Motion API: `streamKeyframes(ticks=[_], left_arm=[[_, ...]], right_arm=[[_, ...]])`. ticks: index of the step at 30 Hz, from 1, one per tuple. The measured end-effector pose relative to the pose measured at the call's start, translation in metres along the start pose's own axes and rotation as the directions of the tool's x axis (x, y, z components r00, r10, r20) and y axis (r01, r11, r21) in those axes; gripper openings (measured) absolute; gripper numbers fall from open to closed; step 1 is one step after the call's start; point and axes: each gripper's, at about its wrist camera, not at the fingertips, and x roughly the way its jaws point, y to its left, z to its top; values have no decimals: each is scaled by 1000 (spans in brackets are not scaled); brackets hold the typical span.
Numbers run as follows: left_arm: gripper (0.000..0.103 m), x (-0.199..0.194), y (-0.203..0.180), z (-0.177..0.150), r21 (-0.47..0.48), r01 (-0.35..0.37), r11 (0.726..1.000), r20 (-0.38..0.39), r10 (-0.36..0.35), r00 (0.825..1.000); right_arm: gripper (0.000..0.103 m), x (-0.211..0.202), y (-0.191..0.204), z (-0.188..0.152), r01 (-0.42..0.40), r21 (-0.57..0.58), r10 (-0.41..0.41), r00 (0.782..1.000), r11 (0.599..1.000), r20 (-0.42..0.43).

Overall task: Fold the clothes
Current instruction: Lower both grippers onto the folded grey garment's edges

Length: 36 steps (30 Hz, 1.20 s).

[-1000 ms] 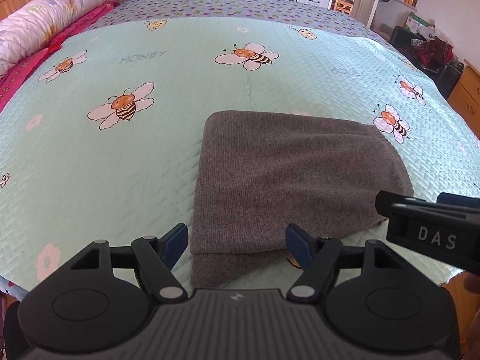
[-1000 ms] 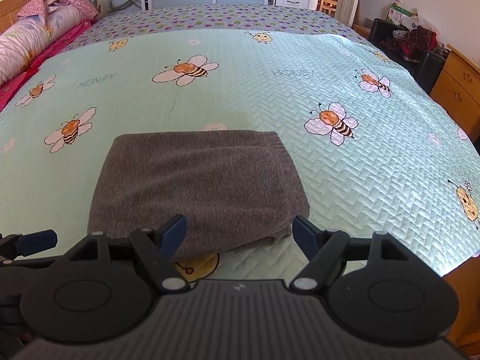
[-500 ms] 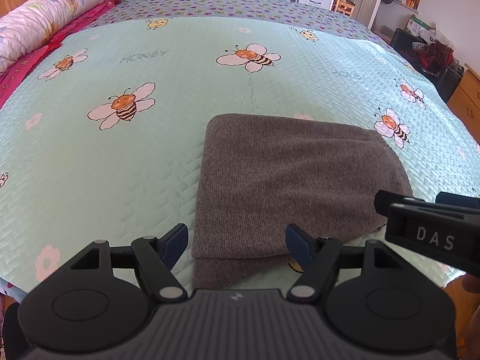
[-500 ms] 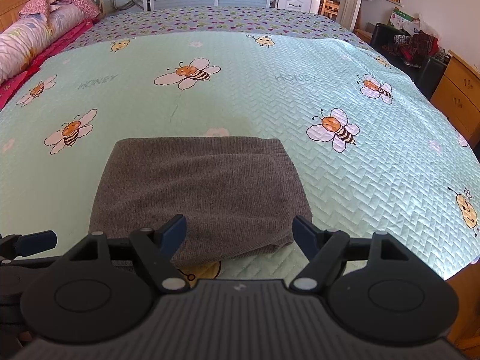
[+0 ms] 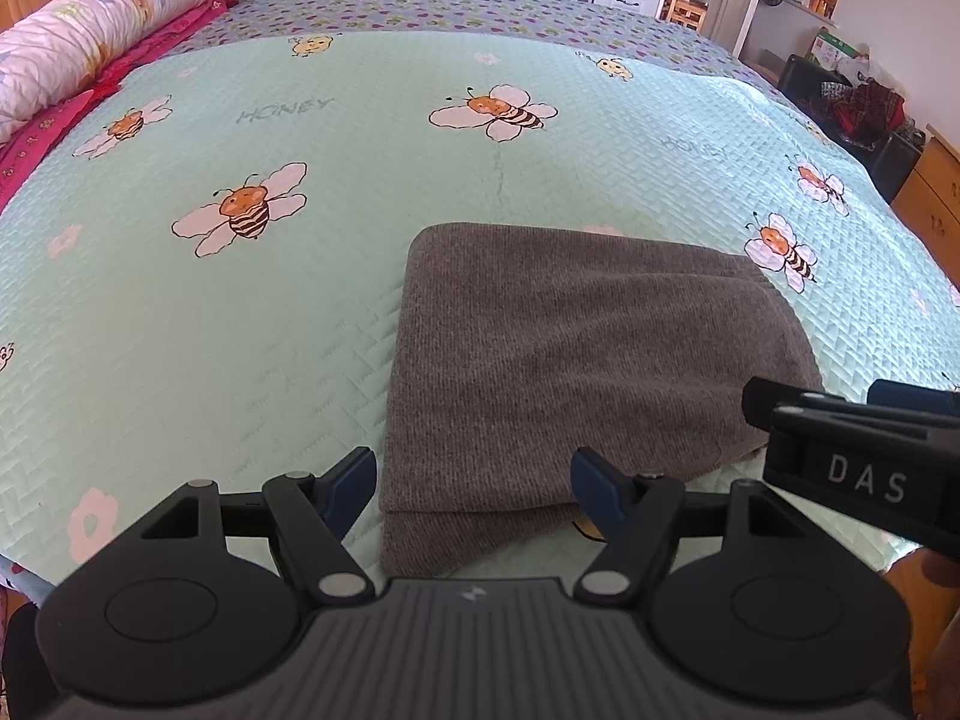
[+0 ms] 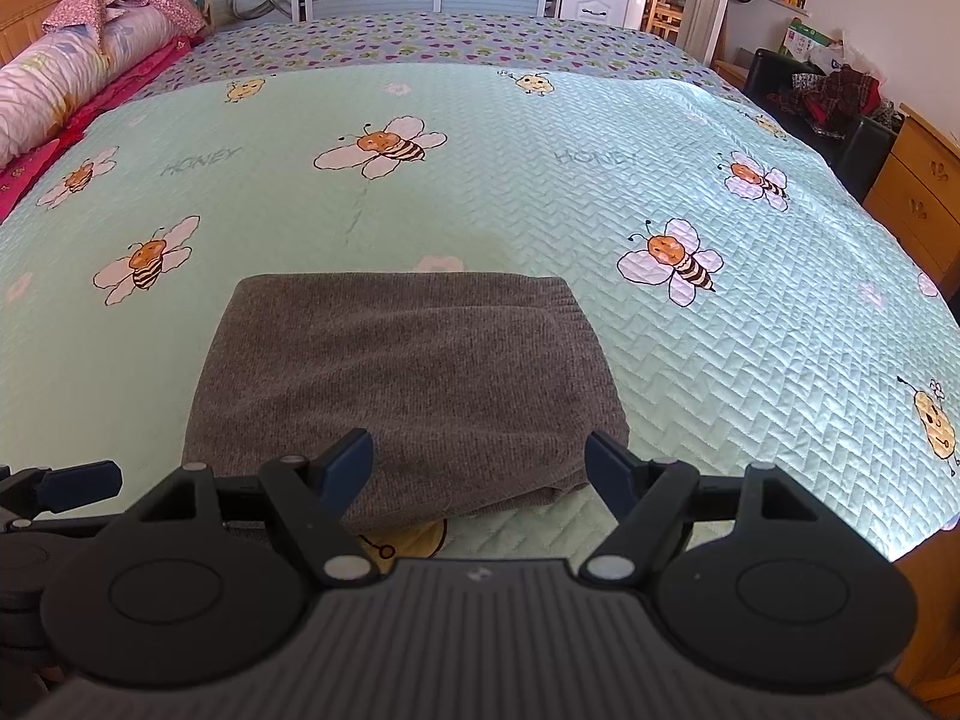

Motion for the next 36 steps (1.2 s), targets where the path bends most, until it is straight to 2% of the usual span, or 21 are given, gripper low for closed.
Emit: streamKeyframes(ticks=[12,16,19,21,23,26,30,32,34,36], left_arm=[[74,1,9,0,-14,11,1000,-1,-11,1000],[74,4,38,2,-65,63,996,5,-63,998],[74,9,67,4,-125,114,986,6,-114,993],[74,15,83,4,-176,158,972,9,-159,987],[74,22,97,6,-229,215,949,8,-219,976],[74,37,108,8,-289,279,916,-4,-293,956],[74,61,115,16,-334,322,886,-23,-349,937],[74,75,120,21,-363,337,868,-40,-376,926],[74,89,122,25,-387,360,849,-68,-415,907],[74,101,120,30,-396,383,835,-100,-454,885]], right_arm=[[79,2,-1,-3,-12,11,12,1000,1000,-1],[79,9,-33,-12,-119,111,120,993,987,5],[79,15,-63,-21,-214,205,215,976,955,19],[79,24,-94,-30,-312,332,313,948,890,51],[79,34,-126,-42,-400,458,399,911,794,104],[79,52,-162,-56,-467,584,464,870,664,168],[79,79,-189,-64,-506,645,511,836,573,202],[79,96,-197,-66,-535,680,553,803,502,222],[79,114,-204,-68,-556,704,596,769,443,232],[79,131,-208,-68,-561,720,626,746,409,226]])
